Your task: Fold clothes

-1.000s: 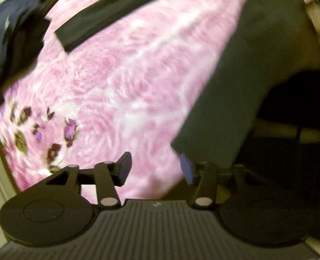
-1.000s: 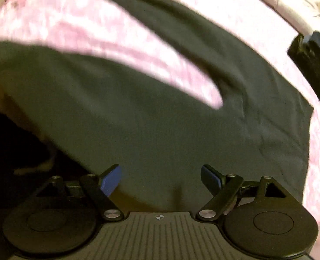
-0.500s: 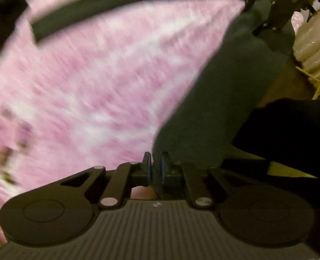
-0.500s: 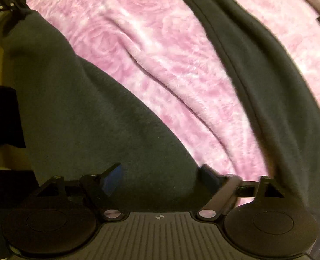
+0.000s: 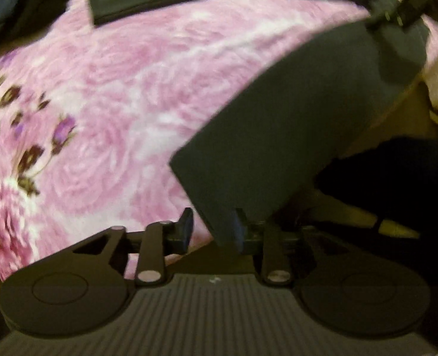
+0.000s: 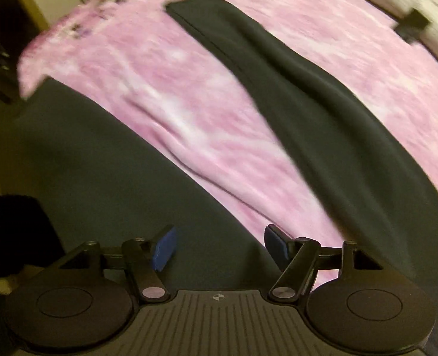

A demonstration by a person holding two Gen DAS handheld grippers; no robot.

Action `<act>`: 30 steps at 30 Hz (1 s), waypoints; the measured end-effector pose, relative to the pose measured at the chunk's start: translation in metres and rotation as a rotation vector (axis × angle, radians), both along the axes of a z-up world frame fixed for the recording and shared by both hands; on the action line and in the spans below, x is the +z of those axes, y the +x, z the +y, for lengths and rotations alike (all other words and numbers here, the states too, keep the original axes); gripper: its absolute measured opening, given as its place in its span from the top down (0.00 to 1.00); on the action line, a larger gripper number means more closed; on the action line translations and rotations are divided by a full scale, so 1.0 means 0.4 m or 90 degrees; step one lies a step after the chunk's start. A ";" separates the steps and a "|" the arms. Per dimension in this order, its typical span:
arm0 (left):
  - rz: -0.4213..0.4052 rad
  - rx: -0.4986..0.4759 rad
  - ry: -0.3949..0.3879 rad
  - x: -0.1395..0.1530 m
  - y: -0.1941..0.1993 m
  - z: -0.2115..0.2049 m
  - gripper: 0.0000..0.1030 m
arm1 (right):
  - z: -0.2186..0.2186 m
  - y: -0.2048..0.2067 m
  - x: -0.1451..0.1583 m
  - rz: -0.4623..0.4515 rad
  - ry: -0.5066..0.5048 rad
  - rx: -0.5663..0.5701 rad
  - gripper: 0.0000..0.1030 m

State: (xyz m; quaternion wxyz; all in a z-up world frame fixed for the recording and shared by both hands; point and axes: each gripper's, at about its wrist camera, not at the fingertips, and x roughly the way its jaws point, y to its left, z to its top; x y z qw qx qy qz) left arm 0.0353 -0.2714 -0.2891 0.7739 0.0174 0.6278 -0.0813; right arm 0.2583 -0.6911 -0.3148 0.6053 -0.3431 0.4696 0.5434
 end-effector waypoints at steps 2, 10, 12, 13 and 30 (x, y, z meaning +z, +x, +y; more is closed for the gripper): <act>-0.013 0.039 -0.004 -0.005 0.017 0.024 0.61 | 0.063 -0.012 -0.011 0.028 0.022 0.016 0.33; -0.034 0.071 -0.043 -0.093 0.106 0.053 0.81 | 0.250 -0.049 -0.151 0.052 -0.025 0.121 0.34; -0.031 0.041 -0.037 -0.110 0.119 0.040 0.85 | 0.247 -0.049 -0.163 0.041 -0.039 0.124 0.34; -0.047 0.037 -0.025 -0.098 0.120 0.041 0.88 | 0.244 -0.048 -0.156 0.031 -0.038 0.119 0.34; -0.039 -0.049 0.088 -0.013 0.112 0.068 0.69 | -0.247 0.016 -0.134 0.031 -0.069 -0.568 0.33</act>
